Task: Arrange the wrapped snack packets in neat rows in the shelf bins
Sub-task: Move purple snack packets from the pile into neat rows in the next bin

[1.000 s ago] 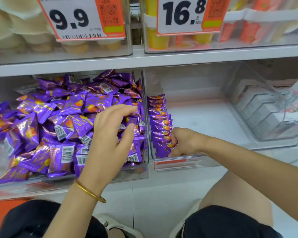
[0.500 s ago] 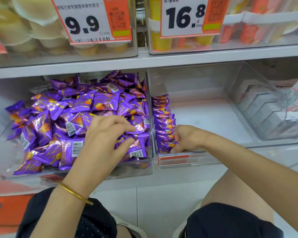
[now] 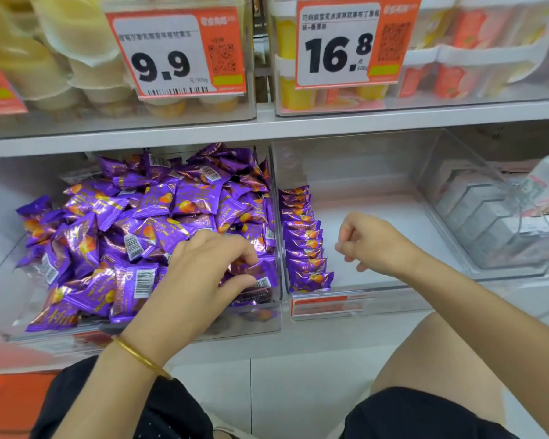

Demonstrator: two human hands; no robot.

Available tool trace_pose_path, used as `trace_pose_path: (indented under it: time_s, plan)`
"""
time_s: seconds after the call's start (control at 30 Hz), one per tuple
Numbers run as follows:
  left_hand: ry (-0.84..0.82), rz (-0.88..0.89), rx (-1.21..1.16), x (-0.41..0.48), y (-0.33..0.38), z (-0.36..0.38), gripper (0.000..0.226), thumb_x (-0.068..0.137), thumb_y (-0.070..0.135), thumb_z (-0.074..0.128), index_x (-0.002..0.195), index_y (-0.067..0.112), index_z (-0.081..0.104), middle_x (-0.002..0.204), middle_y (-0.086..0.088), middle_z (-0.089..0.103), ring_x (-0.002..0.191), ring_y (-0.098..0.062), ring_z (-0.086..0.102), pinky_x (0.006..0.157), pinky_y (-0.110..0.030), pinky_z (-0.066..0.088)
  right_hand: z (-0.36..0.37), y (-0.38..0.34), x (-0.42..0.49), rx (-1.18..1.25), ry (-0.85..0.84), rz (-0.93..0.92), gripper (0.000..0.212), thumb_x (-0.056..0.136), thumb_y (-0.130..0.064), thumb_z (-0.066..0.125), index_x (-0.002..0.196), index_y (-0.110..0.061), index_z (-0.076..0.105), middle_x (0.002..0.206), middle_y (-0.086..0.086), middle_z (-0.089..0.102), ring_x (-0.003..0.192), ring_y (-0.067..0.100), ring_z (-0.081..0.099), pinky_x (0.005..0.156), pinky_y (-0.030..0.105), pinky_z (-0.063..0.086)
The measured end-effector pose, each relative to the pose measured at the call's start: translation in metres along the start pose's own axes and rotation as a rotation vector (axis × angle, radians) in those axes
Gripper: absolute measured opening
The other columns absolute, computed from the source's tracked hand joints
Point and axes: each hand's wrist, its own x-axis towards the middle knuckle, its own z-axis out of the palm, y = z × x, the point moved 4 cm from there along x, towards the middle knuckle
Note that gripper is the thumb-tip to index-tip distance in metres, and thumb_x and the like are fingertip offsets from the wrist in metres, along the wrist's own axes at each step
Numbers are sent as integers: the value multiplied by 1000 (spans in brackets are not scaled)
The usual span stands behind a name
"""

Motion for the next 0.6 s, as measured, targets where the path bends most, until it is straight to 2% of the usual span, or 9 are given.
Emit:
trace_pose_path:
  time_s: [0.07,0.17,0.23,0.3,0.37,0.4,0.47,0.53,0.6]
  plan:
    - [63,-24,-139,2,7,-10,20,74,43,59,92,40,51,95,27,53,85,2,44,78,-16,36,-8,-15,-8,139,62,-86,16,90,-18,58,76,-14,52,80,9,67,72,20,66,66,36,52]
    - [129,-12,-238,11,20,-18,18,74,30,63,88,35,53,100,26,53,88,6,51,77,-6,37,-7,-43,-25,530,-110,-127,24,95,-28,51,82,-9,57,78,14,68,58,18,60,54,29,47]
    - [128,24,-256,19,28,-16,21,74,30,65,90,35,51,101,22,55,91,3,54,79,-11,41,-3,-57,-33,666,-278,-89,39,92,-44,46,91,-6,58,76,16,68,55,21,59,49,28,45]
    - [119,77,-224,28,38,-10,27,74,33,65,93,38,47,102,21,53,89,-1,54,79,-23,44,3,-64,-37,717,-420,-67,51,83,-54,47,99,-7,58,77,17,68,54,21,59,45,24,46]
    - [115,126,-183,37,45,-4,28,74,41,61,96,38,45,103,18,51,88,-3,51,78,-27,43,2,-65,-37,776,-489,-85,40,82,-40,56,103,-7,58,78,14,65,54,16,59,46,22,47]
    - [105,148,-159,41,47,-1,30,74,44,58,99,36,44,102,17,50,90,-4,49,79,-25,42,0,-63,-36,821,-495,-83,32,80,-28,61,104,-8,58,79,13,64,55,15,60,47,22,48]
    - [78,200,-93,46,48,5,38,74,47,56,106,32,44,103,19,47,97,-5,45,87,-15,36,-7,-50,-32,860,-464,-61,31,77,-11,66,108,-8,59,80,12,64,59,17,61,50,24,51]
    - [57,224,-34,50,46,8,38,75,44,54,110,31,46,112,15,49,105,-7,43,94,-6,25,-14,-31,-25,718,-370,-54,28,79,0,67,105,-7,60,82,11,64,64,19,60,54,25,53]
    - [48,229,-11,56,44,10,32,78,37,51,109,31,49,113,11,53,107,-9,44,95,-6,23,-20,-13,-18,487,-257,-59,25,79,7,67,93,-13,62,79,9,61,67,19,56,57,25,50]
